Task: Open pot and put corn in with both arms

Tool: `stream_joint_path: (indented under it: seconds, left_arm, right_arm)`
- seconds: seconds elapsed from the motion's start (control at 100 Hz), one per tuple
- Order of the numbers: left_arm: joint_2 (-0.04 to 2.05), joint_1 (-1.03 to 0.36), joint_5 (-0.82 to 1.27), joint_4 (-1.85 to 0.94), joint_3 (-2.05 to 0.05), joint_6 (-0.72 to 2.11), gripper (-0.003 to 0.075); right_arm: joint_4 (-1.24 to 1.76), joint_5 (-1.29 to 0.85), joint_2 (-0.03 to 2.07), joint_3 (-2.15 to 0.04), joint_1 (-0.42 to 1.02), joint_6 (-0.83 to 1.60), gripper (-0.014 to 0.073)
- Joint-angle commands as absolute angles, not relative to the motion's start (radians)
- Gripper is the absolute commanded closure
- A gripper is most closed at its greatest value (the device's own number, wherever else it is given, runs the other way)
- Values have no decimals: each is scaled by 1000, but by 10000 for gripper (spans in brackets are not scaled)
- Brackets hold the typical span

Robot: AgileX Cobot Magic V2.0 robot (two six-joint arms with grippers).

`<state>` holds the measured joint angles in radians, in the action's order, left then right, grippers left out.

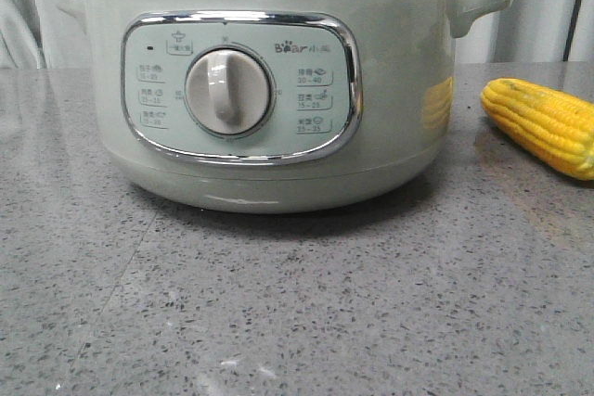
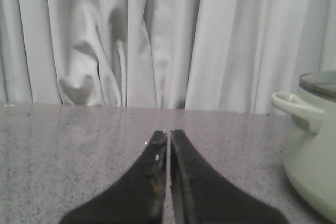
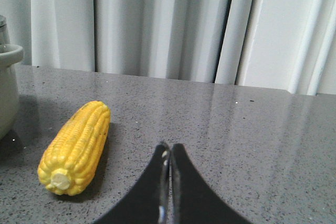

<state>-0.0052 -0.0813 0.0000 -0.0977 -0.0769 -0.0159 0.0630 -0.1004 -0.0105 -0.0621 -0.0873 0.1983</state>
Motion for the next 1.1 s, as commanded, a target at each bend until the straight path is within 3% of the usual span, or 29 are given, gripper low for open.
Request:
stream_joint_path:
  seconds: [0.0,0.39,0.73,0.84,1.0,1.09]
  left_arm:
    - [23,-88,-29,-105,-180,-16,741]
    - [437,-88,7,-103,-509,-16,741]
    - [703,-93,-168,-103,-537,-16,732]
    - [733,-123,-243,-103,-537,-16,602]
    - [783,-178,-374,-103,-537,-16,211]
    - [823,-208,-469,-103,-537,-20,138]
  right_arm:
    - [101,-135,-20,-151,-92,200,659]
    - [199,-416,303,-425,-92,200,657]
    - [199,-456,542,-520,-92,200,657]
    - [199,-456,570,-520,-92,200,657]
    - [199,-456,585,-518,-92,200,657]
    - [199,-460,585,-518,-92,200,657]
